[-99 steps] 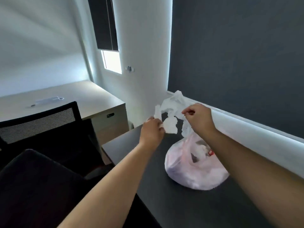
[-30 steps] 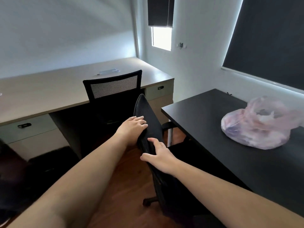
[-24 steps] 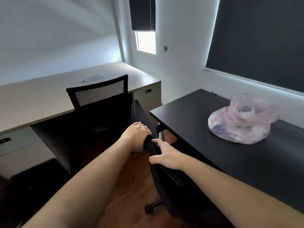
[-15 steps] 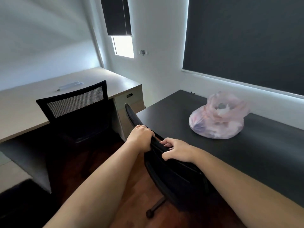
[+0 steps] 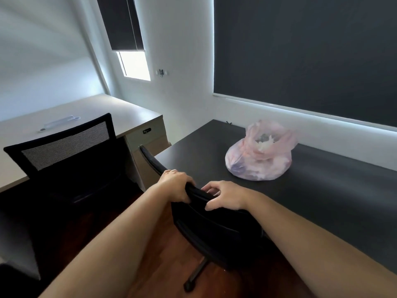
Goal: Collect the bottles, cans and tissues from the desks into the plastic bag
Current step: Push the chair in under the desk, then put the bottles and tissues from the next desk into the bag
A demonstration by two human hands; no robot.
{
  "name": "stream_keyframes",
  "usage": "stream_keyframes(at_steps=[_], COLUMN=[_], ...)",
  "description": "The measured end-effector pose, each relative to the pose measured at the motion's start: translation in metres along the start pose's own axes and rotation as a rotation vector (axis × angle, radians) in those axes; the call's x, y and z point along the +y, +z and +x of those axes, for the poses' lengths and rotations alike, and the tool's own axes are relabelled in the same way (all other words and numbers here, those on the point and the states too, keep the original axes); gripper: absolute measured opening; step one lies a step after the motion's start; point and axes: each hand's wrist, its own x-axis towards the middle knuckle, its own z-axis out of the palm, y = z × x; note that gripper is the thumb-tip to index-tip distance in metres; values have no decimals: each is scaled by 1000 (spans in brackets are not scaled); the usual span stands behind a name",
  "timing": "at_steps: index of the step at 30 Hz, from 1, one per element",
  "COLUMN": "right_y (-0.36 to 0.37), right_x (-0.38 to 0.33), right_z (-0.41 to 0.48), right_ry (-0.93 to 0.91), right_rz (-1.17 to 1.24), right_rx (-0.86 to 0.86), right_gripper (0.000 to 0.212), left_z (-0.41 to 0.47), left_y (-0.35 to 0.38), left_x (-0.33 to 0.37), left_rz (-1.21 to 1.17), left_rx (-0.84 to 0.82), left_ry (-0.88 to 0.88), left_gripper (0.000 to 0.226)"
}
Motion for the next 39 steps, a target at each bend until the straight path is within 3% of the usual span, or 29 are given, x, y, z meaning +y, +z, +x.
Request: stream_keyframes(at_steps=[3,5,6,10,13,17,20,24,28,31,35,39], right_y=[-12,-31,-46,-110,-162,-218,-255,-297,-310,-310,-306,-305], right_x=[2,8,17,64,103,160,196,232,250,251,257,248], right_z=[-1,1,4,18,29,54,83,129,161,170,172,157], right_ry=[14,50,65,59,96,224,290,363,391,454,566,471], right_rz=[-35,-15,15,41,47,-13,-45,97,262,284,457,578], right_rx=[-90,-106,-57,347,539,751,861,811,697,624,700,849], right_gripper=[56,53,51,20,19,19,14,18,17,29,32,37], left_z=[0,5,15,70,131,207,255,310,335,341,338,331], left_y=[-35,-59,-68,-81,-79,-70,-58,-39,-26,-18,-16,-33], left_x=[2,7,13,47,85,125,151,172,178,177,172,162], left_rz=[-291,-571,-627,-589,-487,-409,-334,-292,-287,-286,-362,-482], left_rx=[-463,-583,-525,-19,147,205,150,42,66,68,120,155], left_ry=[-17,-20,-13,-2,39,-48,-98,-141,-223,-301,-331,-302], left_gripper=[70,67,64,36,32,43,51,51,45,39,38,50])
